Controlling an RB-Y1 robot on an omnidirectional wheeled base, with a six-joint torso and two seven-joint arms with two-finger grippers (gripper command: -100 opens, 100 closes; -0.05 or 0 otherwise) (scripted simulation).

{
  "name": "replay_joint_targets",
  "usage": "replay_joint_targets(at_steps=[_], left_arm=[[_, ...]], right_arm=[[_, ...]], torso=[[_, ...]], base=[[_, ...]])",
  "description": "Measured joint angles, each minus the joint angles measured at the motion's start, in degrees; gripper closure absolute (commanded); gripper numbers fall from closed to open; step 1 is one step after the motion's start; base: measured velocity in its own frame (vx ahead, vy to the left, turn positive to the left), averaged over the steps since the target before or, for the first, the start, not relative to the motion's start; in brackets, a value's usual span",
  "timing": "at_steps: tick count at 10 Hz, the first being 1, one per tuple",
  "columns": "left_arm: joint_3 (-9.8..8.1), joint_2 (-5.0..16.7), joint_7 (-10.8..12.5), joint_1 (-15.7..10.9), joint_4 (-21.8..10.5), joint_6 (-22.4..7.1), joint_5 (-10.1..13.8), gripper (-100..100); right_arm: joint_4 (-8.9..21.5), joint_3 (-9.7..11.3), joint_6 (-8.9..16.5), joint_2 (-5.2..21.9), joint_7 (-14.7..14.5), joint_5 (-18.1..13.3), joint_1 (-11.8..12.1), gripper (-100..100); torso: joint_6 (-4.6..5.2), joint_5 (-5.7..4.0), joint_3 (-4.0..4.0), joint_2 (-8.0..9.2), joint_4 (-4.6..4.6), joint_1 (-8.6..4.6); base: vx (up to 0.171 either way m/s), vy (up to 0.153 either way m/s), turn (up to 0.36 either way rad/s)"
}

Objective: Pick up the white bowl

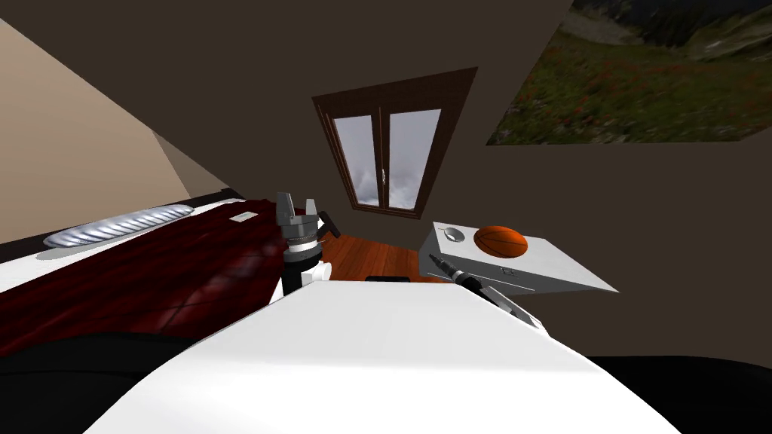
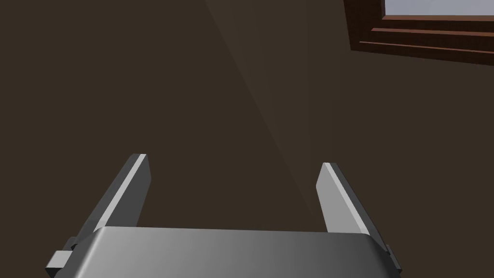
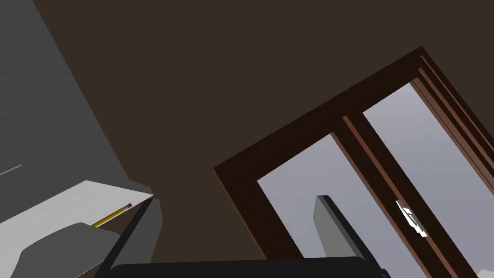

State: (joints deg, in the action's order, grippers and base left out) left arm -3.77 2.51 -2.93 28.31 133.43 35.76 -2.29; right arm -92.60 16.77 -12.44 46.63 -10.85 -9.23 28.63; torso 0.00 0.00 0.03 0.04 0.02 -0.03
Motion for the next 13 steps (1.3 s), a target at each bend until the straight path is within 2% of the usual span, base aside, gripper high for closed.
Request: replay_joint_targets(at_steps=[3,6,7,10,11,12,13], left_arm=[[0.00,0.0,0.0,0.0,0.0,0.0,0.0,0],[-0.01,0.0,0.0,0.0,0.0,0.0,0.0,0],[0.00,0.0,0.0,0.0,0.0,0.0,0.0,0],[-0.01,0.0,0.0,0.0,0.0,0.0,0.0,0],[0.00,0.0,0.0,0.0,0.0,0.0,0.0,0],[0.00,0.0,0.0,0.0,0.0,0.0,0.0,0],[-0.01,0.0,0.0,0.0,0.0,0.0,0.0,0]], right_arm=[[3.5,1.9,0.8,4.3,-1.8,-1.0,-0.2,-100],[8.1,5.1,2.3,9.5,-4.5,-2.7,-1.2,-100],[11.8,6.2,1.7,10.2,-5.7,-3.6,-1.9,-100],[13.6,7.7,3.0,14.5,-7.6,-4.4,-1.3,-100],[15.4,8.6,3.2,16.2,-8.2,-4.9,-1.7,-100],[17.5,10.5,4.0,17.8,-9.1,-5.6,-2.8,-100],[18.3,10.6,4.3,19.0,-9.9,-5.9,-2.5,-100]], torso=[[0.03,0.00,-0.01,-0.02,0.00,-0.01],[0.05,0.00,-0.02,-0.04,-0.01,-0.01],[0.02,0.00,-0.03,-0.05,-0.01,0.00],[0.05,0.01,-0.03,-0.05,0.00,-0.01],[0.02,0.01,-0.03,-0.05,-0.01,0.00],[-0.01,0.01,-0.04,-0.08,-0.01,0.01],[0.08,0.01,-0.03,-0.06,-0.01,0.00]], base=[[-0.006,0.010,0.185],[-0.002,0.012,0.196],[0.001,0.008,0.103],[0.000,0.009,0.163],[-0.001,0.015,0.328],[0.004,0.004,0.103],[0.005,0.008,0.137]])
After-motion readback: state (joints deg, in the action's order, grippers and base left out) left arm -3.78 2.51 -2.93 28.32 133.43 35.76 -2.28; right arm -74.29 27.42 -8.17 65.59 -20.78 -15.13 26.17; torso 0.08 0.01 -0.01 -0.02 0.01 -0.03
